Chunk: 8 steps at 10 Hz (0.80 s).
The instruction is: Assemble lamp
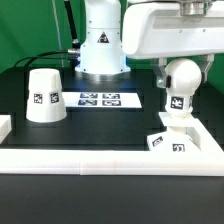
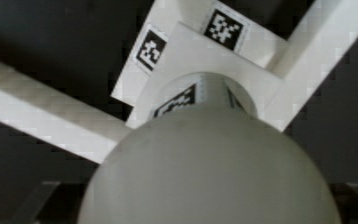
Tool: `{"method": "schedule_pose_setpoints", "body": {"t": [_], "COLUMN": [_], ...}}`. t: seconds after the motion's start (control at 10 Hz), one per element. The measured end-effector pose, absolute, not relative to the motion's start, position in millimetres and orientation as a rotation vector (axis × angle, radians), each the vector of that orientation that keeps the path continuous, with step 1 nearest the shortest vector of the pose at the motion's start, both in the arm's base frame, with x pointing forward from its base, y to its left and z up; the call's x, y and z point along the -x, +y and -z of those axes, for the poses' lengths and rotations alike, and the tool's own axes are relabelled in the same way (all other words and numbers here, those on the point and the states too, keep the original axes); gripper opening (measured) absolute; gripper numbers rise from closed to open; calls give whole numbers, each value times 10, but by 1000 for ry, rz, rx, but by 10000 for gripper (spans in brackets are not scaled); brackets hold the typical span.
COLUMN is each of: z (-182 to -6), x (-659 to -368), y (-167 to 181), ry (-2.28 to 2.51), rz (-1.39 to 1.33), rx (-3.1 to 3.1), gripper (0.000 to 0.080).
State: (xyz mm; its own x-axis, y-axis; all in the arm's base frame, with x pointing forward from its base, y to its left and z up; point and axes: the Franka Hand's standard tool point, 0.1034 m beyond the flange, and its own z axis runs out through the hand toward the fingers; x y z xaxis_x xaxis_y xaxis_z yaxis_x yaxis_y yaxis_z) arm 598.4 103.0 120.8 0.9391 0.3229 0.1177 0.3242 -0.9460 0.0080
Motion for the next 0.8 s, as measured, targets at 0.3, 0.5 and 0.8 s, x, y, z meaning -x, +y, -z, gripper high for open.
{"method": "schedule_pose_setpoints", "body": {"t": [0.3, 0.5, 0.8], "z": [-1204, -1199, -1195], "x": [-5991, -5992, -5985], "y": [993, 966, 943], "ry": [-112, 142, 546], "rz": [181, 176, 158], "rx": [3111, 3102, 3050], "gripper": [579, 579, 579]}}
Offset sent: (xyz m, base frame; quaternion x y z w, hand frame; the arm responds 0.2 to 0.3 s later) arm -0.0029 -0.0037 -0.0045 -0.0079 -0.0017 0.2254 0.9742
